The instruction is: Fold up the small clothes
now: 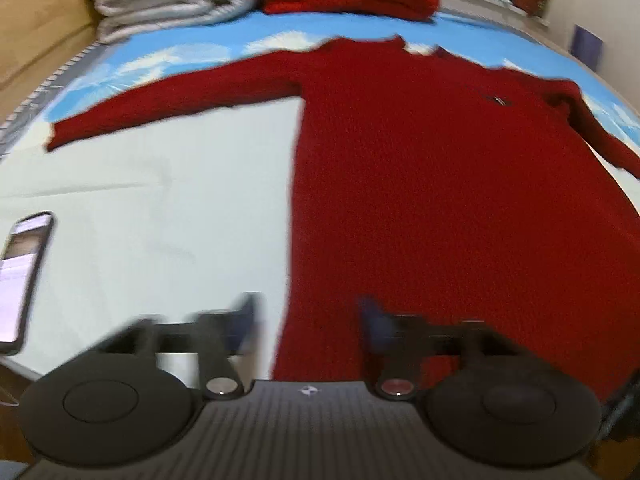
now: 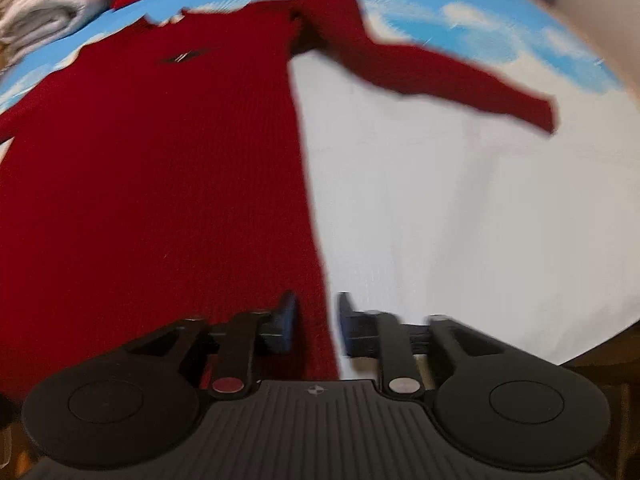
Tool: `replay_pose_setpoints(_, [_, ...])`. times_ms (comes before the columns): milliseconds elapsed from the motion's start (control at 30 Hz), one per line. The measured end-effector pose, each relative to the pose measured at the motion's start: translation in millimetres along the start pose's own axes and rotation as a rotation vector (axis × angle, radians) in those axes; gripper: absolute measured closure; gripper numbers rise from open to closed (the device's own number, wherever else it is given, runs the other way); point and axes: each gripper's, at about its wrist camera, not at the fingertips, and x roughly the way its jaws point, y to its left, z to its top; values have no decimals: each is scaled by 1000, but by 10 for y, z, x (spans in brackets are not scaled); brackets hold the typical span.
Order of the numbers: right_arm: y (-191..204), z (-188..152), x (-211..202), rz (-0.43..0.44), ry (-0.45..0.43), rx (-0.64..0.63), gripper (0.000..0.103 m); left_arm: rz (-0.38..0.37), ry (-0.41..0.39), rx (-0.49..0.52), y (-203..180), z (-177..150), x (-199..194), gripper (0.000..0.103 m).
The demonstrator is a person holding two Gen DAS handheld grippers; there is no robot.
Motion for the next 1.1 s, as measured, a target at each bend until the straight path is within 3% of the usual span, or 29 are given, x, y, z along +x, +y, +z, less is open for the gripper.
replay_pose_setpoints(33, [13,45,-61,-45,-60,5,49,21,-27,-28,30,45,-35,7])
replay_pose_setpoints(100, [49,144,-167,-69,-170,24,46,38,-76,-71,94,174,-123,5])
replay_pose_setpoints(233, [188,396,-293,76,-310,155,37,67,-151,-159,239,599,-139,0])
replay_pose_setpoints(367, [371,630,-221,143,-354,244,33,150,-238,-325,557,1106,87,0])
replay_pose_setpoints(533, [492,864,-108,86,-405,246,33,139,-198,-659,1196,1492,608,1])
replay_pose_setpoints(633, [271,1034,83,88,-399,355,33,134,-146,-735,1357,1527,790,1])
replay_pose_setpoints(800, [-479,1269,618,-58,-280,724,33,68,-69,-750,1370,1569,961,1])
replay_pose_setpoints(900, [-980,1227,1046,58,-155,1028,33,64,-33,-724,1325,1601,1053,1])
replay_pose_setpoints(967, [-1165,1213,1280,79,-124,1141,33,48,-15,-717,1284,1540,1121,1])
replay_pose_setpoints(1000, [-1219,1244,1365,49,-137,1145,36,51,-9,-713,1273,1537,1147,1])
replay_pose_setpoints(1067, [-1271,1396,1477,-36,-188,1063,74,72,-4,-691,1237,1514,1192,1])
replay_pose_setpoints(1100, [-1299,1506,1519,-61,-208,1009,85,83,0,-677,1219,1517,1208,1])
